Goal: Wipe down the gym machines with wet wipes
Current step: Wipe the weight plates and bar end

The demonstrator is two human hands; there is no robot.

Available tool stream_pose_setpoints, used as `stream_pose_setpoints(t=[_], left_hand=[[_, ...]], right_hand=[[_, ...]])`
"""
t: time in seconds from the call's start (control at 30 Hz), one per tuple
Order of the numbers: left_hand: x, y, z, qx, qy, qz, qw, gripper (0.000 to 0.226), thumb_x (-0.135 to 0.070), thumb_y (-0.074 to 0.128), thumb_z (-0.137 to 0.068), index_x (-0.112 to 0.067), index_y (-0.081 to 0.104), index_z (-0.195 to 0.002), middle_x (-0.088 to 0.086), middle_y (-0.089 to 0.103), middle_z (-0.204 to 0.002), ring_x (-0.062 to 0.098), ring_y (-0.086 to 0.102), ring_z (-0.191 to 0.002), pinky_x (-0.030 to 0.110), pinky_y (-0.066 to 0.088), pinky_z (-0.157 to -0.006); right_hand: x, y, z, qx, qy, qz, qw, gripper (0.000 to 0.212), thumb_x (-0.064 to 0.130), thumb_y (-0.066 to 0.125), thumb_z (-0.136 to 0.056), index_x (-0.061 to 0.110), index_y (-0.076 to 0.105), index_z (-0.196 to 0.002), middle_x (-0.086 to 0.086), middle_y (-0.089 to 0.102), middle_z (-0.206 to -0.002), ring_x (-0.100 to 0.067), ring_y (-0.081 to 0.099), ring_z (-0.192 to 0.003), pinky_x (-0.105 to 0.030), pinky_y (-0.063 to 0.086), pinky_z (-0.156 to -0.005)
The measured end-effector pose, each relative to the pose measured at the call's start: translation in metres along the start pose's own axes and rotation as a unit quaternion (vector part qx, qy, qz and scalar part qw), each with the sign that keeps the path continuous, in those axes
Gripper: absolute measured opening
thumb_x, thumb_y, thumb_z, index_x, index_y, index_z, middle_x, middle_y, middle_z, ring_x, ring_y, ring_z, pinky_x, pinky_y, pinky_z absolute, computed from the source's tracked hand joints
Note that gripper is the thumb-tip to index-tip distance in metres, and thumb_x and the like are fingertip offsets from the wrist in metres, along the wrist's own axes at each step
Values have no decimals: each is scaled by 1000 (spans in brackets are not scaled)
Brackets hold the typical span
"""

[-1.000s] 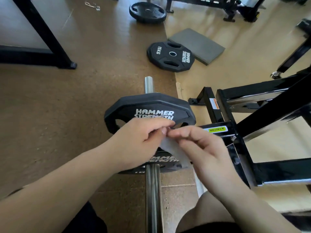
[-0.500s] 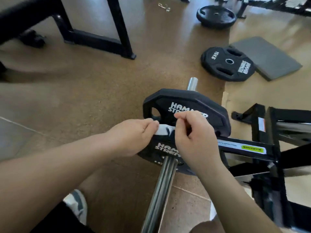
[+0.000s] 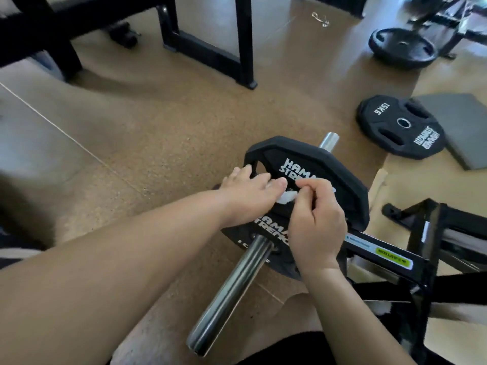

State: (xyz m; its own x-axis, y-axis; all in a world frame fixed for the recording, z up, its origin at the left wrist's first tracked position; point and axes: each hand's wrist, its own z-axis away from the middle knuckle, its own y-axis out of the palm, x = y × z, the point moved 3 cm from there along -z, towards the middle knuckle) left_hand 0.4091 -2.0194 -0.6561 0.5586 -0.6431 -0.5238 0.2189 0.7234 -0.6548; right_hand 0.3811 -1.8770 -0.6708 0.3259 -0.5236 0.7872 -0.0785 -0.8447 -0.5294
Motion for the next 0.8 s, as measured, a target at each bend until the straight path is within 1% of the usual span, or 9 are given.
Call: stream_pose_setpoints(t=[0.13, 0.23, 0.33, 0.47, 0.53, 0.6, 0.67, 0.73, 0.8], left_hand=[[0, 2, -4, -29, 17, -9, 999, 62, -58, 24, -107, -32, 22, -162, 5, 2, -172, 26, -5, -158, 44, -1, -126], [8, 5, -8, -65, 59, 12, 996, 53, -46, 23, -111, -31, 25, -162, 3, 8, -172, 22, -1, -158, 40, -3, -126], [30, 9, -12, -104, 97, 85, 986, 51, -40, 22, -112, -27, 27, -161, -4, 16, -170, 12, 1, -158, 32, -7, -124], [70, 13, -15, -120, 44, 215, 968, 52, -42, 20, -112, -29, 28, -161, -11, 15, -169, 7, -1, -157, 27, -6, -122], [81, 17, -21, -116, 19, 268, 956, 52, -41, 21, -112, -27, 26, -162, -12, 11, -170, 4, -3, -156, 19, -3, -115], [84, 17, -30, -120, 7, 297, 947, 51, -39, 22, -112, -24, 32, -160, -12, 18, -168, 6, 0, -156, 16, 2, -109], [77, 16, -36, -137, 10, 278, 951, 51, -42, 21, -111, -20, 50, -146, -8, 39, -152, 19, 18, -154, 22, 13, -116], [65, 14, -36, -166, 79, 180, 966, 54, -48, 16, -107, -22, 59, -128, 1, 51, -143, 28, 32, -146, 48, 25, -122], [49, 18, -28, -194, 194, 55, 960, 54, -46, 16, -110, -24, 53, -143, 2, 46, -156, 22, 28, -152, 50, 16, -126]], right_hand=[[-3, -1, -3, -10, 2, -18, 1000, 22, 23, 47, -100, 27, 68, -99, 14, 60, -66, -10, 57, -63, -42, 50, -66], [-3, -1, 0, -11, 14, -19, 1000, 20, 26, 46, -99, 30, 66, -99, 15, 62, -68, -6, 59, -64, -40, 50, -70], [2, 4, 7, 9, -23, 71, 997, 16, 30, 50, -97, 31, 66, -97, 17, 58, -67, -3, 53, -64, -32, 39, -73], [4, 11, 4, 50, -22, 209, 976, 33, 42, 44, -100, 28, 56, -73, 12, 55, -67, -13, 52, -67, -31, 35, -64], [6, 12, 1, 55, -19, 244, 968, 39, 43, 42, -100, 24, 49, -67, 10, 51, -63, -15, 49, -64, -29, 31, -57], [9, 15, 0, 53, -10, 258, 965, 40, 42, 41, -99, 22, 46, -65, 8, 50, -61, -15, 49, -63, -28, 30, -54], [8, 16, -1, 46, 12, 264, 963, 40, 42, 41, -97, 20, 47, -65, 7, 52, -61, -13, 48, -62, -26, 31, -53], [4, 14, -5, 45, 43, 257, 964, 40, 42, 40, -96, 18, 47, -65, 5, 53, -60, -13, 49, -60, -27, 33, -52], [-4, 9, -10, 51, 86, 247, 964, 40, 41, 39, -96, 17, 45, -65, 2, 53, -59, -15, 50, -58, -30, 34, -52]])
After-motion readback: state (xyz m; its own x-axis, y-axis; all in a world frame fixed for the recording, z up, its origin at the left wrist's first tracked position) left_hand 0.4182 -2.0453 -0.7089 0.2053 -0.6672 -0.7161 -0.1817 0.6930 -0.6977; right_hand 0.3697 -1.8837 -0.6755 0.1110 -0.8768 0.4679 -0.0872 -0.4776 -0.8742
